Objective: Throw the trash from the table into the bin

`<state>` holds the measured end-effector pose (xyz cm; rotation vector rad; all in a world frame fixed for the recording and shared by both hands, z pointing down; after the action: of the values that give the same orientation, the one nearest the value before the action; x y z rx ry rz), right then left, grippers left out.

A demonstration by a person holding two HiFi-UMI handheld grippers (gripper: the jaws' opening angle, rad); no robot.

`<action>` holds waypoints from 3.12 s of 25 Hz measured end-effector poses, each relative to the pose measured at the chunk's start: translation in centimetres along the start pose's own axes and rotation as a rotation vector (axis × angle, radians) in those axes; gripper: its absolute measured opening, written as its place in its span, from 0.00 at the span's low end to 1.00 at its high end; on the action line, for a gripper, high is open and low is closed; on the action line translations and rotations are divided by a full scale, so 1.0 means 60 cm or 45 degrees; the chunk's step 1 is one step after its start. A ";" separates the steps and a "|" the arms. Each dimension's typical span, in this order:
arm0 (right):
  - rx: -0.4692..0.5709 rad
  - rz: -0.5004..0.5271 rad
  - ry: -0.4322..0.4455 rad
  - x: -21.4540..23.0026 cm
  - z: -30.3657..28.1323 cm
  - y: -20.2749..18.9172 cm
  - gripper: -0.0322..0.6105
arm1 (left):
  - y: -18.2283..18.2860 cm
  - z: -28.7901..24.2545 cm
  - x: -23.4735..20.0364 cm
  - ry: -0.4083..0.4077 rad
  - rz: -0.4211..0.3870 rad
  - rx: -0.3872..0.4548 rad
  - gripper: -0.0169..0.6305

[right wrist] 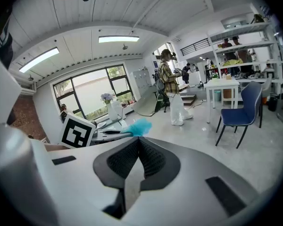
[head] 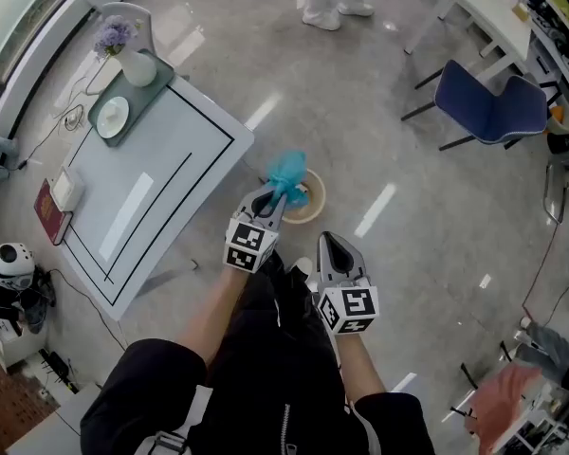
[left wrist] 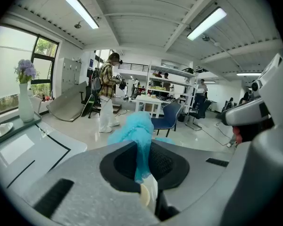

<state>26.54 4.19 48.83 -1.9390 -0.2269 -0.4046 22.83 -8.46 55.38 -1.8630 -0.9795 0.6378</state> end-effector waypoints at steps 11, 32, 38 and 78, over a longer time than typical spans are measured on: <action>-0.053 -0.050 -0.031 0.041 -0.058 -0.045 0.06 | -0.113 -0.120 -0.024 -0.068 -0.015 -0.067 0.06; -0.216 -0.053 -0.048 0.139 -0.138 -0.156 0.06 | -0.404 -0.335 -0.009 -0.174 0.004 -0.262 0.06; -0.261 -0.111 -0.076 0.146 -0.130 -0.205 0.06 | -0.488 -0.369 -0.006 -0.211 -0.018 -0.403 0.06; -0.184 -0.114 -0.078 0.120 -0.126 -0.162 0.06 | -0.412 -0.325 0.003 -0.269 0.032 -0.293 0.24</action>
<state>28.53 0.87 62.55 -2.0902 -0.3336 -0.4310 28.51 -10.93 86.23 -2.0407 -1.2107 0.7762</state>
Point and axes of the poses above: the fingertips, and each gripper's own axes: z backward along the fingers, x to its right, y out of its top, the point moved 1 cm from there along z, backward along the fingers, and after that the axes turned 12 degrees about y, right-handed, at the moved point
